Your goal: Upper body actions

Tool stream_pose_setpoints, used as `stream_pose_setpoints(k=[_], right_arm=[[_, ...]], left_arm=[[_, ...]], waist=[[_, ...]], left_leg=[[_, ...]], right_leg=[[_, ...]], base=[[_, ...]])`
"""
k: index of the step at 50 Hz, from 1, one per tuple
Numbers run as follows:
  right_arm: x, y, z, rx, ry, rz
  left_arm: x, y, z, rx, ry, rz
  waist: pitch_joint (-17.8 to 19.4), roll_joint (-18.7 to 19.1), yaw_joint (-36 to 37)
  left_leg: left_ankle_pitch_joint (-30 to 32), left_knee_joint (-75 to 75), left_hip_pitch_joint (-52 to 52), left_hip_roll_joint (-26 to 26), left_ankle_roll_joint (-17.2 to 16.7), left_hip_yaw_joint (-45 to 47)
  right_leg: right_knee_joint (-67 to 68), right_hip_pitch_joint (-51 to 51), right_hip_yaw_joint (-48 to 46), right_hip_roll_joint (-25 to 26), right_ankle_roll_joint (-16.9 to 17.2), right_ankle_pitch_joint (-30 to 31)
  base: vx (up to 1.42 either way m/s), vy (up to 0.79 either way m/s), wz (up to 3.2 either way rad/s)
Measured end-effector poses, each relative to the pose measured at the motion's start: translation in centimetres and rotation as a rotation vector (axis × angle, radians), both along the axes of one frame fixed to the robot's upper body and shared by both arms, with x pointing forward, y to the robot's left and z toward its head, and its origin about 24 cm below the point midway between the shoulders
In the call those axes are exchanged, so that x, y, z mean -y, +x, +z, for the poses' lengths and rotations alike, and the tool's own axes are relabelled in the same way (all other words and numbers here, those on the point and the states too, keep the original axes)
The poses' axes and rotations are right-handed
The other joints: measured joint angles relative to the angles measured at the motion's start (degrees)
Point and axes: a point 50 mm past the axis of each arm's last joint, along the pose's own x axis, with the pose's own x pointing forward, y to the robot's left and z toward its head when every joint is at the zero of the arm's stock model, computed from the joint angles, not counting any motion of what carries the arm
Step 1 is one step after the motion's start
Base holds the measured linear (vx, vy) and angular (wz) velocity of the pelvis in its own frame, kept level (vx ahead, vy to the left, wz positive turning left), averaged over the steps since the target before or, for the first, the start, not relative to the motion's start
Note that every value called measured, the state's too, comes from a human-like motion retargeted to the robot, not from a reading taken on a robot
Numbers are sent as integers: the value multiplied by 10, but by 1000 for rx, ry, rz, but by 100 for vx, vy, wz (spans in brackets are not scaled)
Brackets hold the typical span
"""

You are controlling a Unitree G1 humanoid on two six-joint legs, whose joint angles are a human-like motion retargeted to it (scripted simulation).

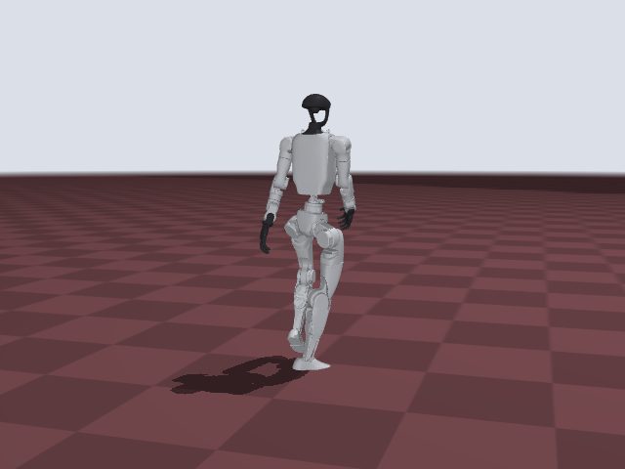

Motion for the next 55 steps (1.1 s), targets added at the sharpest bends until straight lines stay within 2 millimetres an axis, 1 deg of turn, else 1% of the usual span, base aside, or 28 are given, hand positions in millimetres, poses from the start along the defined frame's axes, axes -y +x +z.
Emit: stream_pose_setpoints(k=[2,3,4,5,7,9,10,11,13,15,18,20,23,26,29,30,31,32,33,35,37,40,43,45,48,51,53,55], right_arm=[[23,-56,-40,-191,-62,-57],[36,-86,-56,-283,-104,-94],[53,-119,-70,-385,-164,-133],[72,-156,-82,-492,-233,-169],[118,-212,-90,-692,-435,-252],[161,-242,-84,-821,-605,-428],[181,-264,-78,-884,-667,-538],[198,-286,-71,-963,-705,-654],[220,-329,-55,-1140,-755,-839],[231,-366,-39,-1262,-810,-946],[237,-415,-15,-1289,-912,-1150],[235,-432,-6,-1275,-911,-1291],[227,-434,-9,-1271,-864,-1379],[217,-416,-23,-1267,-799,-1291],[203,-380,-44,-1269,-736,-1056],[197,-365,-52,-1263,-717,-966],[191,-344,-60,-1226,-696,-867],[183,-317,-69,-1171,-671,-767],[171,-282,-78,-1086,-638,-663],[133,-197,-86,-882,-501,-480],[86,-109,-74,-663,-292,-315],[25,-2,-20,-299,-79,-94],[-7,62,48,74,7,-1],[-19,78,78,238,56,18],[-21,85,99,373,43,79],[-12,74,81,348,-8,73],[-1,50,49,243,-28,35],[16,9,6,68,-74,-3]], left_arm=[[-10,34,-8,96,76,-148],[-15,58,-11,171,140,-218],[-17,84,-14,245,198,-278],[-16,110,-15,320,255,-330],[-6,187,-12,548,235,-375],[6,284,13,856,180,-409],[12,325,32,1003,171,-433],[12,363,56,1140,182,-466],[8,422,107,1368,222,-549],[3,453,145,1494,294,-612],[10,465,164,1562,372,-625],[13,467,170,1591,399,-644],[8,451,148,1509,361,-708],[5,404,92,1284,274,-677],[8,309,24,974,144,-567],[11,266,5,850,90,-522],[15,218,-11,705,36,-462],[19,172,-19,562,-11,-390],[23,132,-22,423,-46,-300],[31,67,-17,207,-88,-131],[40,18,-9,97,-94,-13],[46,-35,8,-5,-127,88],[41,-55,17,-96,-108,97],[31,-70,24,-152,-40,125],[16,-70,26,-162,44,206],[2,-44,15,-105,89,214],[-5,-19,7,-42,89,138],[-10,11,-2,40,72,11]], waist=[[-12,-2,-27],[-14,7,-45],[-15,19,-63],[-15,31,-80],[1,66,-140],[31,75,-139],[43,73,-152],[57,66,-152],[81,62,-189],[90,65,-228],[57,84,-223],[41,85,-211],[47,68,-197],[32,61,-165],[4,56,-129],[-3,57,-124],[-7,60,-117],[-6,57,-111],[4,40,-107],[20,13,-36],[28,33,-40],[75,34,17],[96,7,60],[79,-12,79],[52,-11,87],[22,5,39],[-8,17,0],[-33,20,-26]], left_leg=[[12,-198,130,-71,-12,-22],[-11,-306,192,-102,-32,-60],[-58,-389,247,-121,-24,-75],[-118,-459,299,-133,-3,-80],[-117,-523,312,-107,31,-91],[-114,-540,290,-92,33,-63],[-107,-549,282,-103,43,-71],[-100,-556,278,-114,49,-57],[-88,-571,273,-129,60,-72],[-76,-578,263,-124,60,-95],[-69,-588,244,-115,58,-92],[-68,-592,238,-116,55,-90],[-74,-594,262,-125,50,-81],[-91,-588,283,-125,40,-60],[-122,-557,298,-126,26,-32],[-132,-536,299,-124,21,-31],[-119,-493,292,-118,10,-24],[-85,-436,280,-111,-6,-16],[-12,-348,258,-104,-30,-3],[100,-112,135,-35,-27,28],[85,81,-28,16,18,-58],[-7,286,-130,176,81,-11],[-43,341,-216,160,69,-5],[-55,338,-238,141,35,11],[-61,314,-217,139,18,21],[-39,232,-150,87,6,-7],[-20,110,-66,29,6,-12],[12,-67,42,-43,-6,-18]], right_leg=[[27,9,-15,-7,13,-12],[43,15,-28,4,17,-13],[65,21,-51,10,19,2],[91,26,-78,15,20,25],[244,-31,-162,-26,7,154],[460,-187,-98,-66,-23,202],[545,-258,-55,-60,-38,190],[622,-307,-59,-96,-61,158],[736,-389,-69,-141,-78,114],[789,-464,-54,-119,-69,104],[802,-534,-50,-89,-73,91],[780,-525,-68,-94,-84,80],[695,-434,-57,-77,-56,99],[537,-304,-29,-37,-26,142],[322,-172,51,17,-1,161],[240,-124,77,34,14,141],[178,-71,38,28,14,55],[121,-29,11,19,10,-6],[76,-9,10,7,-2,-20],[38,-1,102,-20,23,1],[43,-31,76,-4,17,20],[30,-13,80,18,-17,29],[19,-14,109,-13,-14,37],[12,-20,113,-26,-15,37],[6,-19,99,-18,-15,29],[-2,-5,58,-3,-5,17],[-1,-1,18,2,3,6],[13,-1,-2,-3,13,-5]], base=[[54,-2,62],[60,-3,51],[63,-1,42],[42,1,70],[-10,1,21],[-55,2,-88],[-44,10,-48],[-38,14,-33],[-36,10,51],[-19,-5,92],[14,-11,-5],[8,-12,-16],[4,-7,-21],[16,-3,-66],[23,2,-75],[21,11,-31],[11,13,-36],[-13,11,-59],[-35,3,-120],[-46,-12,-167],[-37,-22,-5],[-30,-14,-67],[-20,-2,-36],[19,0,6],[15,1,63],[16,6,167],[36,12,153],[43,13,76]])
